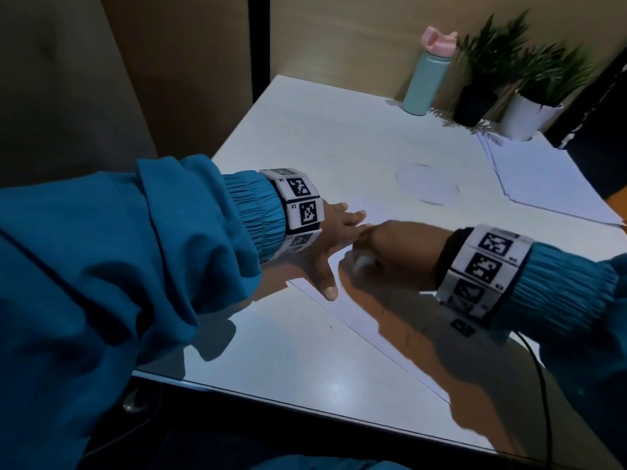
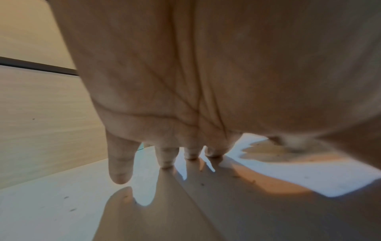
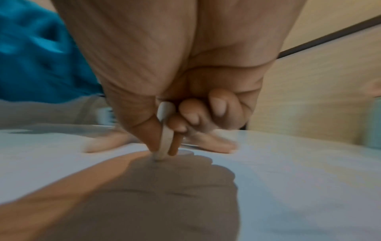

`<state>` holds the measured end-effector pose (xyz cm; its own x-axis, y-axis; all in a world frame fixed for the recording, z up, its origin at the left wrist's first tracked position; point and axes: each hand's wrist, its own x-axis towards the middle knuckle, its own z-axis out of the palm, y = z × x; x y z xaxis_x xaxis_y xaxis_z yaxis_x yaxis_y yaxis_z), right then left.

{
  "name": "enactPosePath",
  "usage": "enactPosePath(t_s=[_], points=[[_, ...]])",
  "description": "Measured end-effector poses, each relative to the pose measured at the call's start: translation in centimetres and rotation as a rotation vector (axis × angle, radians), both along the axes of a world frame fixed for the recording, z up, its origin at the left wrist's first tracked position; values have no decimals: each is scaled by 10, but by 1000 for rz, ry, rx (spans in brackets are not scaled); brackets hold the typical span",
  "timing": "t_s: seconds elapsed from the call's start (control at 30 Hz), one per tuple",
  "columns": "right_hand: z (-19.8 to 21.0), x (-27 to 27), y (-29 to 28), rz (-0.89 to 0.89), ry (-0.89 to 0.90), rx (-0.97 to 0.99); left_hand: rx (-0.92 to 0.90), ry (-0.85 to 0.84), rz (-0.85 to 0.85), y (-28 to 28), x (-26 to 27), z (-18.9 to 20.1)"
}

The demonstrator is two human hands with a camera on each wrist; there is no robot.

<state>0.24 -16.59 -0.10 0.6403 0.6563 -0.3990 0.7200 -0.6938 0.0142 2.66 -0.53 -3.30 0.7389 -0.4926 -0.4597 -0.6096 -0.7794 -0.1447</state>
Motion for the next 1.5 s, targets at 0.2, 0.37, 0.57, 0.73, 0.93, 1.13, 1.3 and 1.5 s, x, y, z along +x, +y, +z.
enactPosePath(t_s=[0.2,0.37,0.57,0.73,0.93,1.13,1.3,1.5], points=[[-2,58,-51,-230,-164,122,22,15,3,9,-10,1],[2,64,-67,-254,-130,274,43,39,14,16,-15,13],[1,56,-41,-185,-135,235,-87,-9,105,4,-7,25],[-1,61,-28,-214,-193,141,-49,8,87,-4,-4,2],[-10,29,-8,-90,-110,134,-49,7,22,-5,0,2],[-1,57,-16,-179,-110,150,-20,-18,26,-6,-1,0],[-8,33,-6,-68,-35,113,3,-13,1,-6,1,0],[-3,44,-8,-147,-83,125,-10,-10,21,-6,0,2]])
